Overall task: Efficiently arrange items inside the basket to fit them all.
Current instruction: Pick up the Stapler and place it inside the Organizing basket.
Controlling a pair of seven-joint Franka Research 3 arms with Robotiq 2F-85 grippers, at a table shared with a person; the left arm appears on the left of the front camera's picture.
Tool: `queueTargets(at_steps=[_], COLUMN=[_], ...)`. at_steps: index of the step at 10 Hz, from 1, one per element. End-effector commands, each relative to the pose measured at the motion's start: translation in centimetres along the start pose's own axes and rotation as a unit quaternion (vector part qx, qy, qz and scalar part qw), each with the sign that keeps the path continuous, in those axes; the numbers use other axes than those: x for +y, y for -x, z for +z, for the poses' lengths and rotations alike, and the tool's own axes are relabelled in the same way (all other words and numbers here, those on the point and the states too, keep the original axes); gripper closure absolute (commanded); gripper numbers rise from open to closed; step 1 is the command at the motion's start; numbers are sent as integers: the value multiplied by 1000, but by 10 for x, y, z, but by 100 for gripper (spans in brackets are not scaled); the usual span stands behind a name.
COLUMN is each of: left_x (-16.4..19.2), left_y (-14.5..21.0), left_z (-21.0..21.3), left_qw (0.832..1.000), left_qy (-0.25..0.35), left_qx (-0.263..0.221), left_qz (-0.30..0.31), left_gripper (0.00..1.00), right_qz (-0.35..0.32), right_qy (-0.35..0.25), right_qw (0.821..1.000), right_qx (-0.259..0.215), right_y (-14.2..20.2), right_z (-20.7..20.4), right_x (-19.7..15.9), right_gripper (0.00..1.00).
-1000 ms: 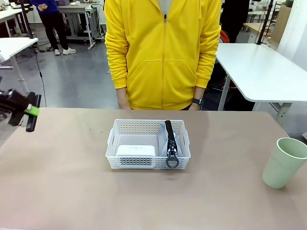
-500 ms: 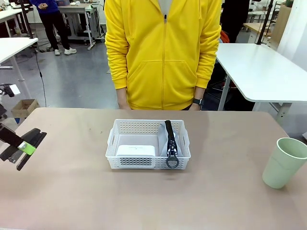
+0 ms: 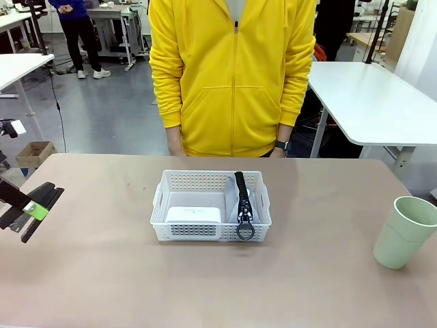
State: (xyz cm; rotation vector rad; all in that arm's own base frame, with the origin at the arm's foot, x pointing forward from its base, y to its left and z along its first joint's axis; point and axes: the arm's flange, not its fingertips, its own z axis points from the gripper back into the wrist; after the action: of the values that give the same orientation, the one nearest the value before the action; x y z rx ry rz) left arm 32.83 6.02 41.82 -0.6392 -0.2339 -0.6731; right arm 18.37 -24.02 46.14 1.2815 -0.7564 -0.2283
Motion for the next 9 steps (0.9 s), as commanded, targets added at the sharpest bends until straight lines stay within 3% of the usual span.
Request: queueTargets(at_steps=[1, 2, 3, 5, 9], left_x=[0, -5, -23, -59, -90], left_y=[0, -5, -28, -108, -251], left_z=[-1, -11, -11, -24, -91], left_qw=[1000, 998, 998, 993, 971], left_qy=[-1, -37, -54, -61, -98], left_qx=[2, 9, 18, 75, 167], left_qz=[1, 40, 8, -73, -137], left_gripper=[63, 63, 63, 63, 63], right_qz=[14, 14, 14, 14, 14], right_qy=[-9, -9, -9, -9, -9], right_qw=[1000, 1000, 1000, 1000, 1000], right_qx=[-8, -8, -8, -8, -8], right_y=[-2, -2, -2, -2, -2], right_z=[0, 0, 0, 0, 0], right_x=[1, 1, 1, 1, 1], right_gripper=[0, 0, 0, 0, 0])
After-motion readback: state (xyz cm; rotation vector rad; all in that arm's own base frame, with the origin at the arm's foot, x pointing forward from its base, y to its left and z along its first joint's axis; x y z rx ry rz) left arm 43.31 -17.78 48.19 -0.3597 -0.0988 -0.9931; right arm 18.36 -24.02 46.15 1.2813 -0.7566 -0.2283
